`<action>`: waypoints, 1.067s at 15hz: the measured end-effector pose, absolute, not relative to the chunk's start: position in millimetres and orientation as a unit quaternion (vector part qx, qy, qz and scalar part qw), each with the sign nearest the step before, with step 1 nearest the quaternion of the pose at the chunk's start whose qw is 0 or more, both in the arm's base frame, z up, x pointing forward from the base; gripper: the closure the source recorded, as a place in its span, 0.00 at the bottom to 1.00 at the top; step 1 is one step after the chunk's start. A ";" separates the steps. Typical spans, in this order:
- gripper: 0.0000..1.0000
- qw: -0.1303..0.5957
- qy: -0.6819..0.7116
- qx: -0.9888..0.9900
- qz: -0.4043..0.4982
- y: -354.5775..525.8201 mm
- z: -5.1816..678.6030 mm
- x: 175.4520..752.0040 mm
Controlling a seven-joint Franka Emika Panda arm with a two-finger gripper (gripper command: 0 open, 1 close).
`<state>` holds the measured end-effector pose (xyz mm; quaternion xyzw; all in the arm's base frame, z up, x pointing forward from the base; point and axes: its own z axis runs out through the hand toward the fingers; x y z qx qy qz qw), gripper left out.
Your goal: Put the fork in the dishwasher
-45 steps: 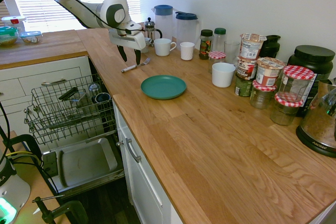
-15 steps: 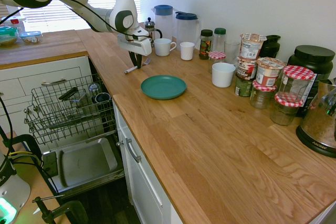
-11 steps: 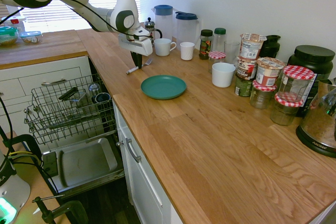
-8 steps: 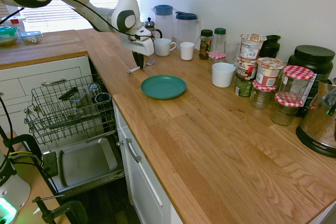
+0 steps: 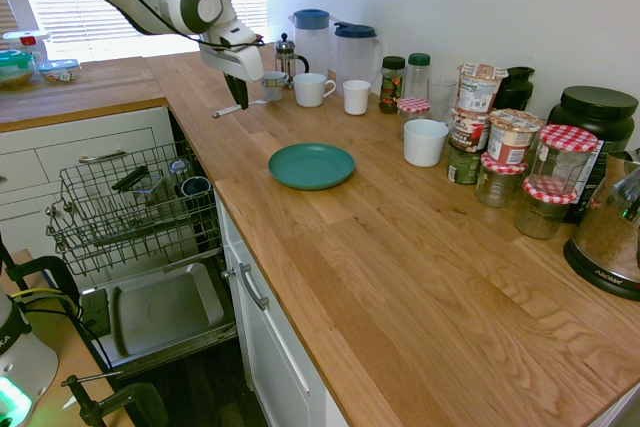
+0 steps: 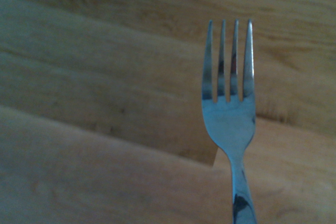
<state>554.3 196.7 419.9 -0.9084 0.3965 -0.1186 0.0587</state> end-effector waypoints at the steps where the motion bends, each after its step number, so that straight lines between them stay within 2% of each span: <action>1: 1.00 0.058 0.400 -0.907 -0.120 205.2 422.7 532.6; 5: 1.00 0.070 0.437 -0.887 -0.134 218.0 432.1 467.7; 11: 1.00 0.073 0.451 -0.877 -0.145 232.7 426.1 447.4; 16: 1.00 0.084 0.473 -0.864 -0.150 281.6 367.5 388.7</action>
